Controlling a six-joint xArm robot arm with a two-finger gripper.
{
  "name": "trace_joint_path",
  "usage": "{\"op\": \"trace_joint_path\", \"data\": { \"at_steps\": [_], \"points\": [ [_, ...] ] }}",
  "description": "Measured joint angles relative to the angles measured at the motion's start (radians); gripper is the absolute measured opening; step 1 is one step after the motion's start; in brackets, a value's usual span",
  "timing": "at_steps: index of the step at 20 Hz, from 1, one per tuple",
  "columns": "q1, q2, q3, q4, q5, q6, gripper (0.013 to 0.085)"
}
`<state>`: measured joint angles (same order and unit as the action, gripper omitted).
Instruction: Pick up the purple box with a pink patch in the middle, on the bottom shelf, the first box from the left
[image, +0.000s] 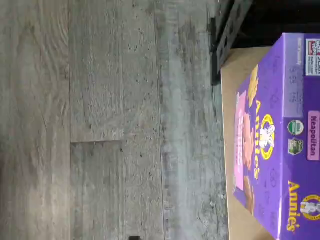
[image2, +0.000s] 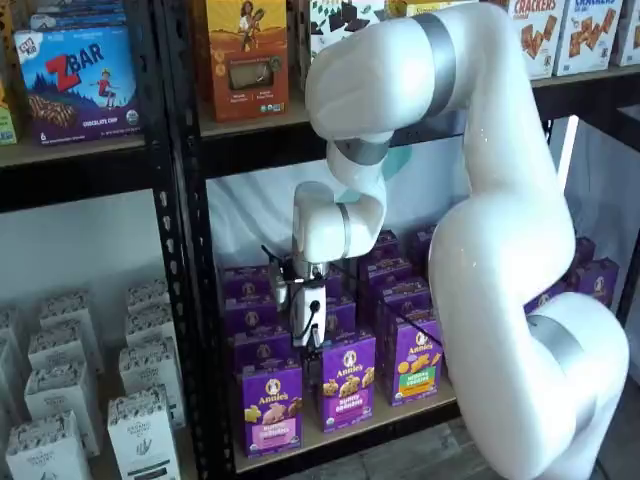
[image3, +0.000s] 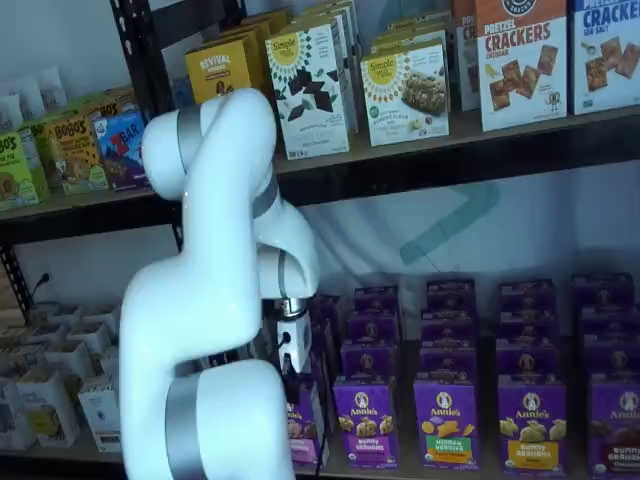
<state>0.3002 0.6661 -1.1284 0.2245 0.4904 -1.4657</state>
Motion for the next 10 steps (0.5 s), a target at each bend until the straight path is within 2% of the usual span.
{"op": "trace_joint_path", "data": {
  "at_steps": [3, 6, 10],
  "points": [
    [0.005, -0.001, 0.014, -0.03, -0.038, 0.03, 0.085],
    [0.009, 0.002, 0.014, -0.032, -0.044, 0.035, 0.085],
    [0.022, -0.007, 0.001, -0.043, -0.015, 0.06, 0.085]
  ]
}}
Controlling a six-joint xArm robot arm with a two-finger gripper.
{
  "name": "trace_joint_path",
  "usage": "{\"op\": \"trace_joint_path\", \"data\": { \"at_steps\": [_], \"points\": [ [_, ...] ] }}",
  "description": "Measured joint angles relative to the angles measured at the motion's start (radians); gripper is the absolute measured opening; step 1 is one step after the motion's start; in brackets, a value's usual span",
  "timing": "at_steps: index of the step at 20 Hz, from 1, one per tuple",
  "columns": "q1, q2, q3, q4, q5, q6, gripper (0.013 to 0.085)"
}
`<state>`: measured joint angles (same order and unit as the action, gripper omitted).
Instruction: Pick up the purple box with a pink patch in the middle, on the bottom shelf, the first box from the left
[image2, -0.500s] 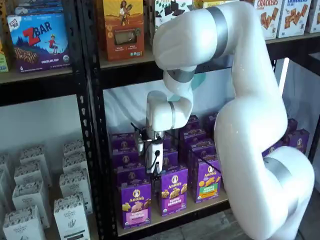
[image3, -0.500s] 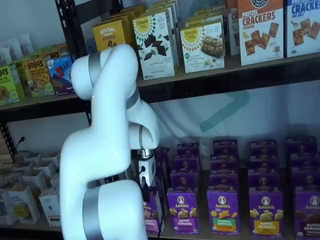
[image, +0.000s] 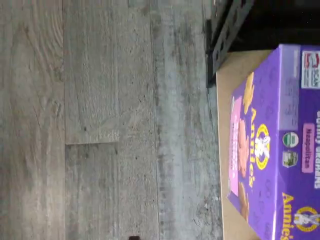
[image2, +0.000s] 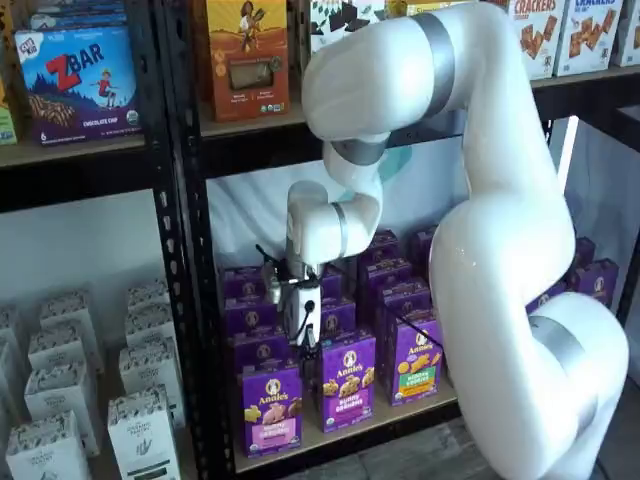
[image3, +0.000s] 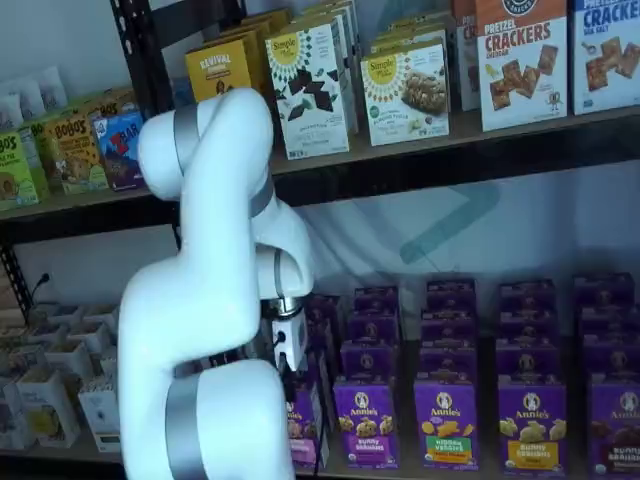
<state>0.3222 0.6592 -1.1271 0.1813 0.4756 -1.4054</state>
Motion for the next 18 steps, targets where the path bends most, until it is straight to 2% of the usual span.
{"op": "trace_joint_path", "data": {
  "at_steps": [8, 18],
  "points": [
    [0.016, 0.018, -0.051, 0.004, 0.033, 0.016, 0.085],
    [0.028, 0.104, -0.156, 0.002, 0.067, 0.032, 0.085]
  ]
}}
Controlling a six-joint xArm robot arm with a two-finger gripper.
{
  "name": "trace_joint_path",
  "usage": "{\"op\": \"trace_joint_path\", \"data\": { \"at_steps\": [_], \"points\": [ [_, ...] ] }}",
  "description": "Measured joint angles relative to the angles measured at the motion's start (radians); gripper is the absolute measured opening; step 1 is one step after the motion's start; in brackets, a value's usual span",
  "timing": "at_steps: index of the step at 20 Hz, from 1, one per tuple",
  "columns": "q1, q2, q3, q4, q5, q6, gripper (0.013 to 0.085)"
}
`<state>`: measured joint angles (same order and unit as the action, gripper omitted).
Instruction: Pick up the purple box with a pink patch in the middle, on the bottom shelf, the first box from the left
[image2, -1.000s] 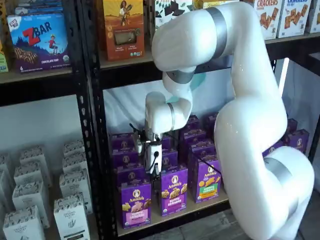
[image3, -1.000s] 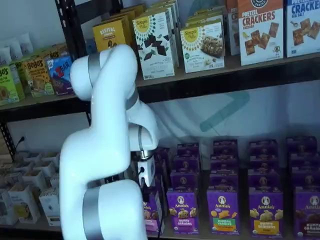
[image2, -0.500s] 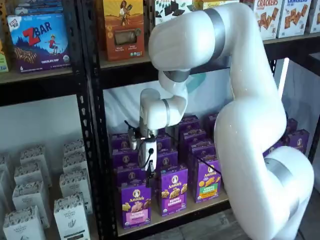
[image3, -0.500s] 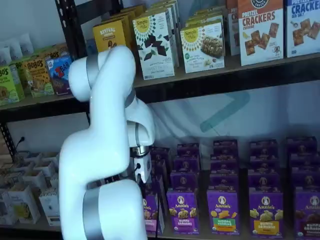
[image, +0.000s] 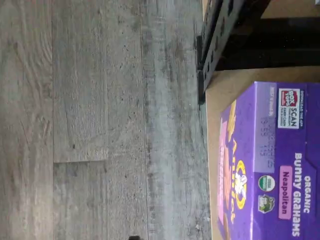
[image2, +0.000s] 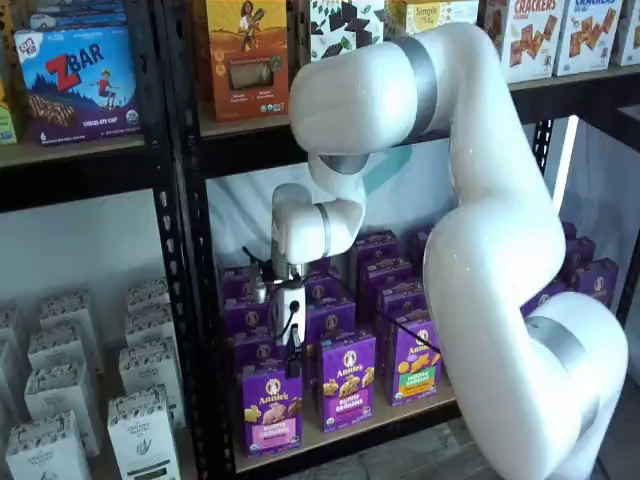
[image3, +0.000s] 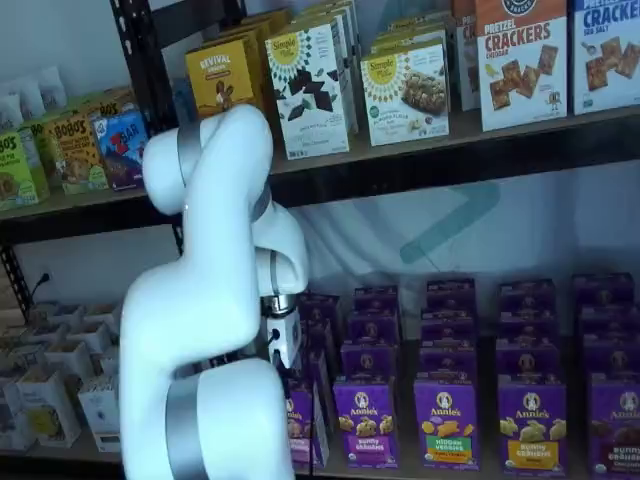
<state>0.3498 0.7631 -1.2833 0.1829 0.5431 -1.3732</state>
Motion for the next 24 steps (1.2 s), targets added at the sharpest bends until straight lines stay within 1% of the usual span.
{"op": "trace_joint_path", "data": {
  "at_steps": [8, 17, 20, 24],
  "points": [
    [-0.002, 0.071, -0.064, 0.003, -0.015, -0.006, 0.085],
    [-0.003, 0.173, -0.174, -0.043, 0.005, 0.035, 0.085],
    [-0.002, 0.195, -0.197, -0.057, 0.01, 0.048, 0.085],
    [-0.003, 0.211, -0.207, -0.062, 0.005, 0.051, 0.085]
  ]
}}
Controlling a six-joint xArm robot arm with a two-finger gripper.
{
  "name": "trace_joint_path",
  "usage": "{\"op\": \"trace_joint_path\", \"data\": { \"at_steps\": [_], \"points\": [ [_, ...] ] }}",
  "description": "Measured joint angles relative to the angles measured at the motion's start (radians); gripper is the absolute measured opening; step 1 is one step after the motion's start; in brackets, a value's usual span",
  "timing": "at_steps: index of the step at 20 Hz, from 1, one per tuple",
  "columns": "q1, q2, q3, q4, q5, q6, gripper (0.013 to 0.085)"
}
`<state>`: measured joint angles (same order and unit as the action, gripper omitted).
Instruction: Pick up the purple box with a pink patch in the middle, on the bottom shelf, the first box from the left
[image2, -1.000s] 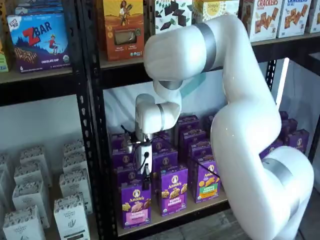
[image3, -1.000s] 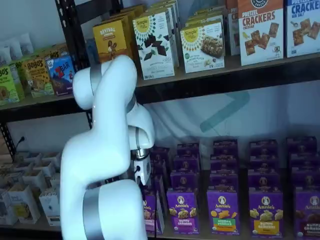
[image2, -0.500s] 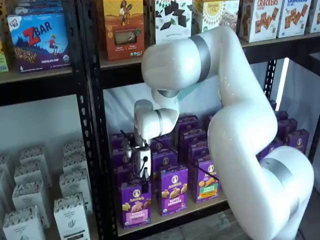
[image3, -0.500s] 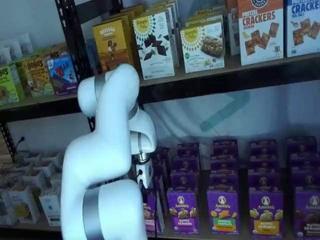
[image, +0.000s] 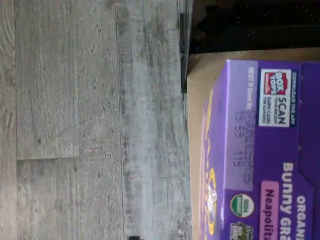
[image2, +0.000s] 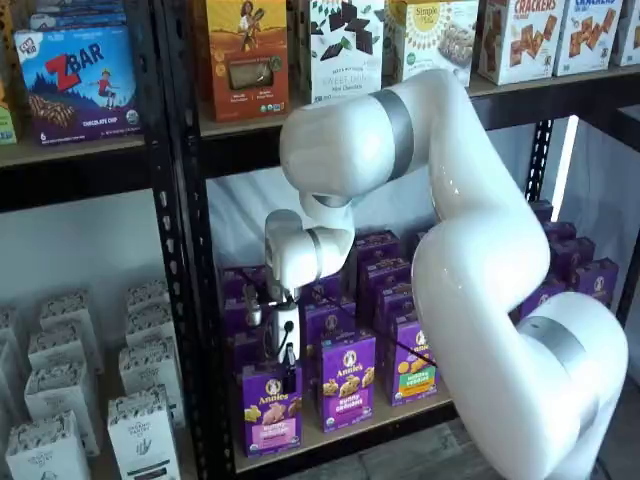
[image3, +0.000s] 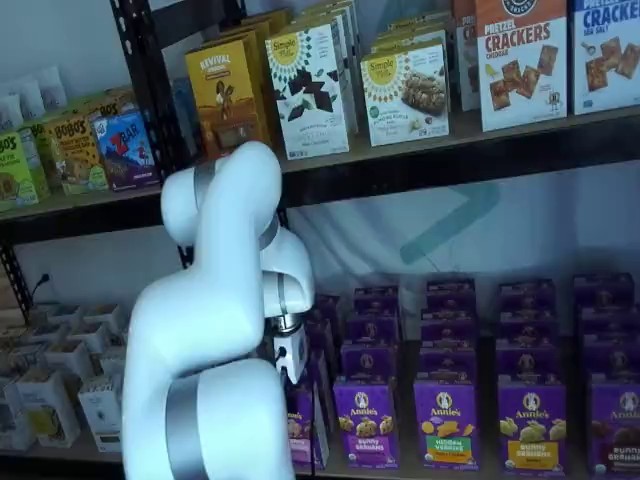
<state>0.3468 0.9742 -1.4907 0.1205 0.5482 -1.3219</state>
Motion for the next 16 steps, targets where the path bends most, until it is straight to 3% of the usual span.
{"op": "trace_joint_path", "data": {
  "at_steps": [16],
  "points": [
    [-0.001, 0.044, -0.028, -0.013, -0.001, 0.009, 0.085]
  ]
}}
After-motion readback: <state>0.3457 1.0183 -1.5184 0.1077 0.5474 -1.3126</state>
